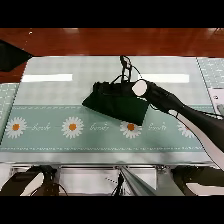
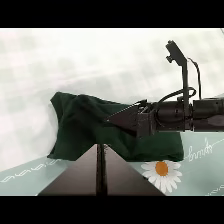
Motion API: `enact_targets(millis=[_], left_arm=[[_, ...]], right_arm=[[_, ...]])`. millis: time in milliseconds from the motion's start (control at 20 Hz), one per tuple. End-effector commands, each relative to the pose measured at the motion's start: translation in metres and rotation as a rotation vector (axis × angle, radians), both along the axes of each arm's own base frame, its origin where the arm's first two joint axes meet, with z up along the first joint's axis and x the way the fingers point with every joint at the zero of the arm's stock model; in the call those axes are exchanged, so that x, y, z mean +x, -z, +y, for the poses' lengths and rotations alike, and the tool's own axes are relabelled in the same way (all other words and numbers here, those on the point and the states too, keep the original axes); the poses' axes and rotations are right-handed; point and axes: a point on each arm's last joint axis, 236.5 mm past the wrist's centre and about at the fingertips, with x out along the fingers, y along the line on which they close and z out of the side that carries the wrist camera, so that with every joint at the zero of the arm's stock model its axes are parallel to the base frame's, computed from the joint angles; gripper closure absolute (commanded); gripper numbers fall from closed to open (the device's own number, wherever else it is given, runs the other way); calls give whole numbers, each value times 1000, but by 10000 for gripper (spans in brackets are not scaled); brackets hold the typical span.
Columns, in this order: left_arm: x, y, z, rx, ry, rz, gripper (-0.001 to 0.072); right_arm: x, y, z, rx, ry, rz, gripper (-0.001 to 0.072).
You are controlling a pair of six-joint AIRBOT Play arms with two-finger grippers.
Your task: Fold the shirts.
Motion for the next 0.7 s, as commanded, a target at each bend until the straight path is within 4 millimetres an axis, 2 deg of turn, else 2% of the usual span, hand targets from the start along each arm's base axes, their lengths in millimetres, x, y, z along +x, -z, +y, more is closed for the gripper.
enact_targets(millis=[0, 50, 150, 250, 350, 400, 450, 500, 550, 650], left_arm=[[-1, 1, 1, 2, -4, 5, 687], [-1, 1, 1, 3, -4, 5, 686], [0, 2, 4, 13, -11, 5, 686], [2, 6, 13, 48, -35, 7, 685], [5, 11, 24, 93, -66, 9, 681], [6, 13, 28, 109, -76, 11, 650], [5, 15, 30, 120, -81, 15, 597], [6, 16, 33, 131, -88, 17, 537], [6, 17, 36, 144, -97, 18, 489], [8, 22, 42, 164, -111, 24, 489]], right_arm=[[-5, -10, 1, -11, -56, -44, 283], [-8, -14, -14, -59, -97, -51, 283], [-15, -16, -72, -236, -169, -47, 283], [-21, -11, -171, -523, -175, 2, 284], [-35, -7, -299, -863, -102, 132, 285], [-48, -3, -347, -925, -39, 224, 285], [-67, 9, -376, -877, 29, 330, 284], [-87, 25, -380, -734, 85, 423, 237], [-99, 38, -366, -550, 121, 479, 158], [-99, 48, -317, -154, 169, 494, 112]])
